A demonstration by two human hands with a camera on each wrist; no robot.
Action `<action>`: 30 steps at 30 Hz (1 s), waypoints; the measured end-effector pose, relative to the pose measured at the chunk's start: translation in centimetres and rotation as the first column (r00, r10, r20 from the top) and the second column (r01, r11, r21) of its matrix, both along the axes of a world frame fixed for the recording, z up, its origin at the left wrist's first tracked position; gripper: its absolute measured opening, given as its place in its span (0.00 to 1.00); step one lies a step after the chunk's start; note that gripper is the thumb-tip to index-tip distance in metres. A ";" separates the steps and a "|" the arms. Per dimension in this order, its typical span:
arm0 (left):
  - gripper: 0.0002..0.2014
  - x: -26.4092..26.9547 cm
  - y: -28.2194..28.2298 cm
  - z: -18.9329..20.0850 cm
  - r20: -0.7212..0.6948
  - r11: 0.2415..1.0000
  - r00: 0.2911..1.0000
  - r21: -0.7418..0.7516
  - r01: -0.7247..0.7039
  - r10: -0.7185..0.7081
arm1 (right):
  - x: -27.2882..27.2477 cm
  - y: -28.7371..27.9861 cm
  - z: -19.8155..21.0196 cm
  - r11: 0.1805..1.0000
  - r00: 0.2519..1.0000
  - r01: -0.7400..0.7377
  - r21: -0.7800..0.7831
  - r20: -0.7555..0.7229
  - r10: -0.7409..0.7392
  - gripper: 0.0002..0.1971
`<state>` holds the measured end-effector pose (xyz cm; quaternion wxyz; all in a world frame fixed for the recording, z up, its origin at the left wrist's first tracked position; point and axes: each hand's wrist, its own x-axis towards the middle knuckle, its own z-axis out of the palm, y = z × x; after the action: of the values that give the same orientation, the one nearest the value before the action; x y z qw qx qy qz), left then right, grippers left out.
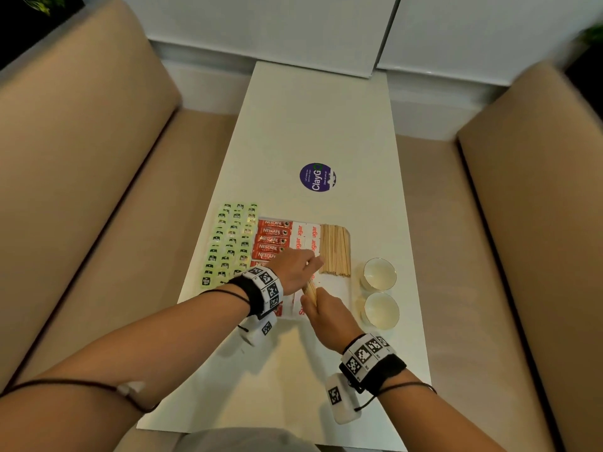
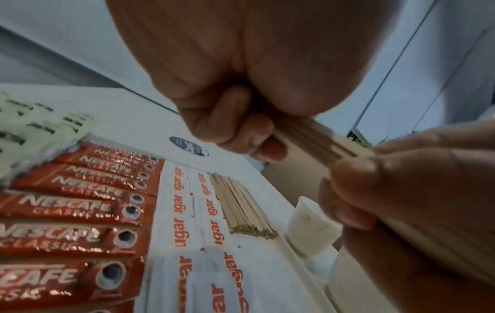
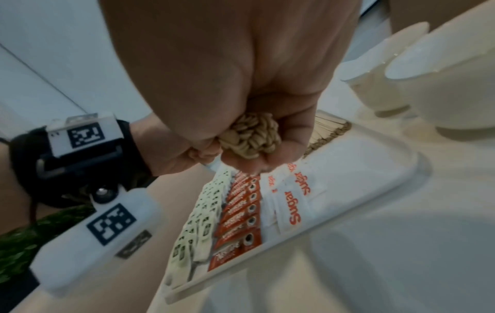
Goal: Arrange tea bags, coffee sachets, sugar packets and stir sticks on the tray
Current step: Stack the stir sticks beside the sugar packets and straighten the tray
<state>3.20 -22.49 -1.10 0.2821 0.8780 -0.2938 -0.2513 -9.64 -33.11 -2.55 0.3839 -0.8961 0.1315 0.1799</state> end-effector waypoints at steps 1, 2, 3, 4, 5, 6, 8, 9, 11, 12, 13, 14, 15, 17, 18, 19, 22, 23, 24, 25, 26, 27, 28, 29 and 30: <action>0.25 0.1 -0.1 -0.4 -0.018 0.999 0.999 -0.019 -0.036 0.035 | 0.1 -0.1 -0.4 0.999 0.999 0.035 -0.013 -0.001 -0.035 0.17; 0.25 0.4 -0.3 -0.8 -0.037 0.997 0.997 -0.032 -0.069 0.068 | 0.3 -0.3 -0.8 0.996 0.997 0.082 -0.027 -0.002 -0.082 0.18; 0.24 0.7 -0.4 -1.2 -0.046 0.995 0.995 -0.036 -0.094 0.093 | 0.6 -0.6 -1.2 0.990 0.991 0.133 -0.040 -0.006 -0.133 0.19; 0.23 1.0 -0.5 -1.5 -0.048 0.994 0.993 -0.029 -0.106 0.104 | 0.9 -0.9 -1.7 0.982 0.983 0.183 -0.052 -0.013 -0.184 0.19; 0.21 1.2 -0.6 -2.0 -0.044 0.994 0.994 -0.014 -0.104 0.103 | 1.2 -1.2 -2.2 0.972 0.973 0.228 -0.061 -0.022 -0.230 0.19; 0.19 1.4 -0.6 -2.4 -0.031 0.996 0.995 0.008 -0.091 0.092 | 1.6 -1.4 -2.6 0.962 0.963 0.265 -0.069 -0.032 -0.268 0.19; 0.13 1.7 -0.7 -3.2 -0.002 0.997 0.999 0.065 -0.048 0.048 | 2.4 -1.9 -3.5 0.943 0.943 0.325 -0.071 -0.047 -0.328 0.19; 0.11 1.8 -0.8 -3.6 0.001 0.995 1.000 0.092 -0.026 0.026 | 2.7 -2.0 -4.0 0.934 0.935 0.348 -0.073 -0.050 -0.352 0.19; 0.09 2.0 -1.0 -4.4 0.000 0.990 1.000 0.141 0.009 -0.009 | 3.4 -2.0 -4.9 0.919 0.921 0.380 -0.107 -0.052 -0.387 0.19; 0.09 2.0 -1.1 -4.8 0.000 0.987 1.000 0.159 0.020 -0.020 | 3.7 -1.9 -5.3 0.913 0.916 0.388 -0.131 -0.053 -0.397 0.20; 0.09 2.0 -1.3 -5.2 -0.006 0.984 1.000 0.175 0.030 -0.029 | 3.9 -1.8 -5.8 0.909 0.914 0.389 -0.151 -0.056 -0.401 0.20; 0.10 2.0 -1.5 -5.7 -0.010 0.983 0.999 0.182 0.039 -0.037 | 4.1 -1.8 -6.1 0.906 0.914 0.387 -0.170 -0.061 -0.402 0.21; 0.10 2.0 -1.7 -6.1 -0.018 0.981 0.999 0.188 0.047 -0.044 | 4.3 -1.7 -6.2 0.904 0.913 0.384 -0.189 -0.067 -0.402 0.21; 0.11 1.9 -2.1 -6.6 -0.032 0.980 0.998 0.190 0.055 -0.050 | 4.4 -1.7 -6.5 0.895 0.911 0.379 -0.234 -0.075 -0.406 0.21; 0.12 1.9 -2.4 -6.9 -0.041 0.980 0.998 0.190 0.056 -0.049 | 4.4 -1.8 -6.6 0.891 0.911 0.375 -0.255 -0.075 -0.405 0.21; 0.13 1.9 -2.6 -7.0 -0.052 0.980 0.998 0.192 0.055 -0.046 | 4.3 -1.8 -6.7 0.890 0.913 0.368 -0.270 -0.076 -0.400 0.21; 0.13 1.8 -3.3 -7.4 -0.068 0.981 0.997 0.187 0.055 -0.043 | 4.2 -1.8 -7.4 0.889 0.918 0.350 -0.295 -0.082 -0.388 0.22; 0.14 1.8 -3.5 -7.5 -0.066 0.981 0.997 0.187 0.057 -0.045 | 4.2 -1.8 -7.6 0.888 0.918 0.350 -0.300 -0.080 -0.389 0.22; 0.14 1.9 -3.6 -7.7 -0.060 0.980 0.997 0.191 0.057 -0.047 | 4.1 -1.8 -7.8 0.886 0.918 0.350 -0.305 -0.075 -0.389 0.22; 0.14 1.9 -3.6 -7.8 -0.056 0.978 0.997 0.199 0.058 -0.048 | 4.1 -1.9 -7.9 0.884 0.919 0.351 -0.308 -0.070 -0.389 0.22; 0.14 1.9 -3.7 -8.0 -0.052 0.976 0.997 0.207 0.060 -0.050 | 4.0 -1.9 -8.0 0.883 0.919 0.351 -0.311 -0.067 -0.389 0.22; 0.13 1.8 -3.7 -8.1 -0.050 0.975 0.997 0.216 0.060 -0.050 | 3.9 -1.9 -8.0 0.881 0.918 0.353 -0.314 -0.065 -0.391 0.23; 0.13 1.8 -3.7 -8.2 -0.050 0.974 0.998 0.219 0.059 -0.049 | 3.8 -1.9 -8.1 0.879 0.916 0.356 -0.317 -0.065 -0.395 0.23; 0.13 1.8 -3.7 -8.3 -0.050 0.975 0.998 0.216 0.056 -0.046 | 3.7 -1.9 -8.1 0.876 0.914 0.362 -0.319 -0.065 -0.401 0.23; 0.13 1.8 -3.7 -8.4 -0.051 0.976 0.998 0.212 0.056 -0.047 | 3.6 -2.0 -8.0 0.873 0.910 0.370 -0.319 -0.063 -0.409 0.23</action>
<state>4.98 -26.22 -9.50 0.1864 0.8893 -0.2813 -0.3085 -5.99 -35.06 -10.58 0.2623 -0.8854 0.3596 0.1340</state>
